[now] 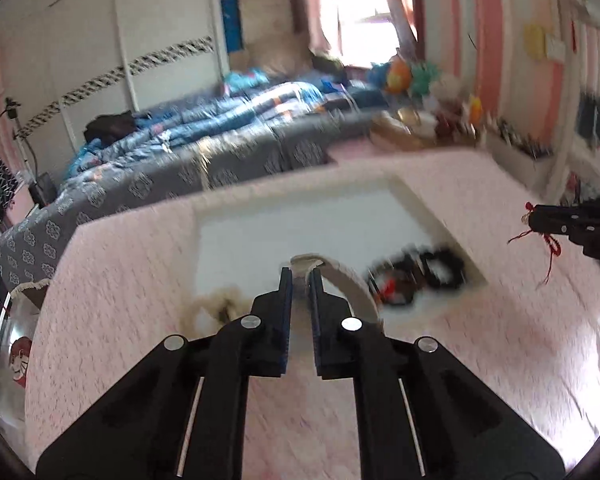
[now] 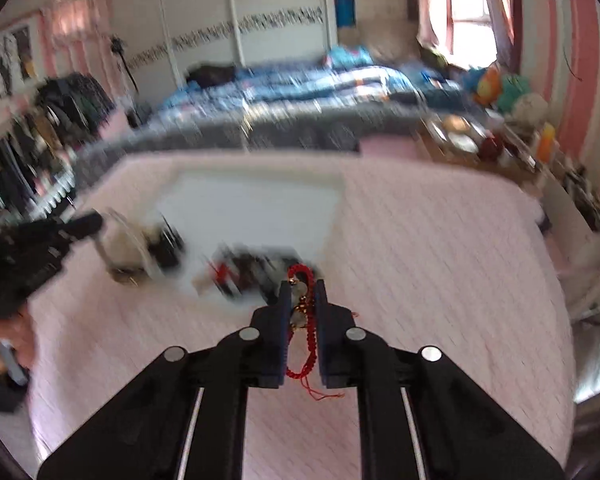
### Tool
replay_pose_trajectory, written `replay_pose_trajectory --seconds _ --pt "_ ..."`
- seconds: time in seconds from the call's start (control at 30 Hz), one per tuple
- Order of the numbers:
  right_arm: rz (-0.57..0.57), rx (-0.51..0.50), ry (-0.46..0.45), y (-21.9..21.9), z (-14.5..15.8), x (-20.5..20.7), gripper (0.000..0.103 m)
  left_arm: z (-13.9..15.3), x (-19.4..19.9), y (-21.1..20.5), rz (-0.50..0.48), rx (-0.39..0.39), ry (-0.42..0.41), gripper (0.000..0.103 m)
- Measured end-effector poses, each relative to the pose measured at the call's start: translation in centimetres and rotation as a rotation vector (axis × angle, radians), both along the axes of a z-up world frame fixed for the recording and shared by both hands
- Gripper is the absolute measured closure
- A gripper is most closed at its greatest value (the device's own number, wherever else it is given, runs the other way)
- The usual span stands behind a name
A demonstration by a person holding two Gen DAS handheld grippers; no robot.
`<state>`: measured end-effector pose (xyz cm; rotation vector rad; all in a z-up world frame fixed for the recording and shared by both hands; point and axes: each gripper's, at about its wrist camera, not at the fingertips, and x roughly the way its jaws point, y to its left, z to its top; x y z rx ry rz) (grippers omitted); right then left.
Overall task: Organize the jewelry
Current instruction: 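Grasp the beige-strap watch with the left tool while the right tool grasps the red beaded bracelet, then carry the watch and red bracelet in both tools over the tray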
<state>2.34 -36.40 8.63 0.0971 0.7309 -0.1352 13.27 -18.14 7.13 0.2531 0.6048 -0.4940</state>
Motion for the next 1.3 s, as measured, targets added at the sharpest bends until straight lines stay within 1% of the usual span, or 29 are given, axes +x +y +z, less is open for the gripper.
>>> replay_pose_trajectory --seconds 0.1,0.13,0.17,0.2,0.23,0.27,0.3,0.33,0.37,0.4,0.47,0.6,0.73,0.83,1.03,1.1,1.17,1.2,1.23,1.27,1.3 --pt "0.012 0.003 -0.115 1.6 1.1 2.4 0.092 0.5 1.6 0.2 0.008 -0.046 -0.055 0.095" --pt "0.000 0.019 -0.179 1.9 1.1 3.1 0.092 0.3 2.4 0.2 0.013 -0.069 -0.067 0.095" --pt "-0.011 0.044 -0.263 2.1 0.9 3.4 0.092 0.1 2.7 0.7 0.010 -0.099 -0.068 0.095" --pt "-0.011 0.086 -0.306 2.2 0.3 3.8 0.092 -0.2 3.2 0.9 0.008 -0.132 -0.061 0.095" --pt "-0.032 0.135 -0.287 2.3 -1.2 4.9 0.092 -0.9 3.7 1.0 0.008 -0.162 -0.046 0.095" --pt "-0.042 0.156 -0.294 2.2 -1.9 5.1 0.092 -1.8 4.1 1.0 0.005 -0.195 -0.030 0.095" --pt "-0.037 0.181 -0.303 2.3 -2.7 5.4 0.092 -2.5 4.3 0.9 0.003 -0.205 -0.018 0.095" --pt "-0.016 0.195 -0.268 2.4 -4.0 6.0 0.092 -3.1 4.3 0.8 -0.005 -0.213 -0.016 0.095" --pt "-0.031 0.188 -0.247 2.5 -4.7 6.0 0.092 -3.9 4.2 0.6 -0.006 -0.218 -0.019 0.095" --pt "-0.049 0.183 -0.218 2.5 -5.5 6.2 0.092 -4.7 4.1 0.3 -0.005 -0.200 -0.021 0.095" --pt "-0.056 0.181 -0.204 2.3 -6.4 5.9 0.092 -5.5 3.9 -0.3 -0.016 -0.186 -0.028 0.095" --pt "-0.099 0.187 -0.188 0.5 -7.1 5.3 0.092 -5.9 4.0 -0.6 -0.023 -0.212 -0.009 0.096" --pt "-0.114 0.186 -0.157 -0.2 -7.7 5.5 0.092 -6.3 3.7 -1.1 -0.031 -0.203 0.003 0.096" --pt "-0.112 0.151 -0.141 0.1 -8.0 6.0 0.092 -6.7 3.4 -1.8 -0.042 -0.183 0.006 0.096" --pt "-0.100 0.110 -0.122 0.9 -8.0 6.1 0.092 -7.0 3.2 -1.6 -0.043 -0.177 0.010 0.096" --pt "-0.097 0.100 -0.113 1.0 -8.1 6.2 0.089 -7.1 3.2 -1.6 -0.043 -0.176 0.011 0.096" --pt "-0.097 0.065 -0.096 1.4 -8.4 6.4 0.087 -7.2 3.2 -1.6 -0.040 -0.170 0.013 0.096" --pt "-0.098 0.038 -0.084 1.7 -8.5 6.5 0.074 -7.1 3.2 -1.5 -0.036 -0.167 0.011 0.096" --pt "-0.105 -0.009 -0.081 2.1 -8.6 6.6 0.064 -7.2 3.2 -1.4 -0.029 -0.163 0.005 0.096" --pt "-0.109 -0.028 -0.086 2.3 -8.5 6.6 0.049 -7.1 3.1 -1.4 -0.027 -0.161 0.003 0.096" --pt "-0.114 -0.048 -0.097 2.5 -8.4 6.5 0.045 -7.1 3.1 -1.4 -0.024 -0.161 -0.002 0.096"
